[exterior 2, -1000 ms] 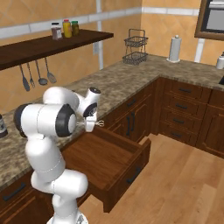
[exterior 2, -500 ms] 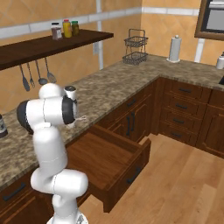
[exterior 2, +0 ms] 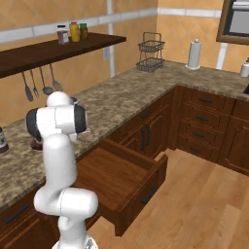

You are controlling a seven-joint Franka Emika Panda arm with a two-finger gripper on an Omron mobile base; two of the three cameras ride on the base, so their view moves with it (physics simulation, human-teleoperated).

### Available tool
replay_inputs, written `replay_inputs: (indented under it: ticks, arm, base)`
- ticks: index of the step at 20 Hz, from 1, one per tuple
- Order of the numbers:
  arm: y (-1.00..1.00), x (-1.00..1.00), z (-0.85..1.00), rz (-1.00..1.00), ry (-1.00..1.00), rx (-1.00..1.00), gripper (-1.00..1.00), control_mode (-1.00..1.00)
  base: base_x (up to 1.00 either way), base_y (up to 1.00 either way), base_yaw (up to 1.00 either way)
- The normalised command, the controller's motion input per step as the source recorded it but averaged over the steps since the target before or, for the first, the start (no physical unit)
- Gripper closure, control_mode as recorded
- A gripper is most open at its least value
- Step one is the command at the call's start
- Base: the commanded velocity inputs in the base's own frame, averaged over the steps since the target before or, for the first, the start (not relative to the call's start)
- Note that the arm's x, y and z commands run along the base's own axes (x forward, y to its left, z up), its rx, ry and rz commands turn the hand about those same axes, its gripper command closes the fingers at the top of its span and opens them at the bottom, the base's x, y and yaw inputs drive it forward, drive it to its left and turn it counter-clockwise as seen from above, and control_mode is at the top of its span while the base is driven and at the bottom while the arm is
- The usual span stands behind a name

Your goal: Pick the tongs from the drawer and place it on the counter.

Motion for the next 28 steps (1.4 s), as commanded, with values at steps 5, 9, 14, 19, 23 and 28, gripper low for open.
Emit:
replay_inputs:
  ticks: [5,9,14,19,23,28]
  arm:
    - [0.11,0.14,0.00,0.02,0.01,-0.01,-1.00,-1.00]
    - [-0.15,-0.13,0.42,0.00,-0.04,0.01,-1.00,-1.00]
    - [-0.87,-0.47,1.00,0.03,-0.14,0.06,-1.00,-1.00]
    - [-0.61,-0.96,1.00,0.36,-0.01,-0.33,-1.00,-1.00]
    - [-0.49,-0.96,0.72,0.52,-0.03,-0.36,-1.00,-1.00]
    - [-0.70,-0.99,0.09,0.33,-0.23,0.08,-1.00,-1.00]
  base:
    - [0.00,0.00,0.00]
    - [0.00,0.00,0.00]
    - [0.00,0.00,0.00]
    - [0.00,0.00,0.00]
    - [0.00,0.00,0.00]
    - [0.00,0.00,0.00]
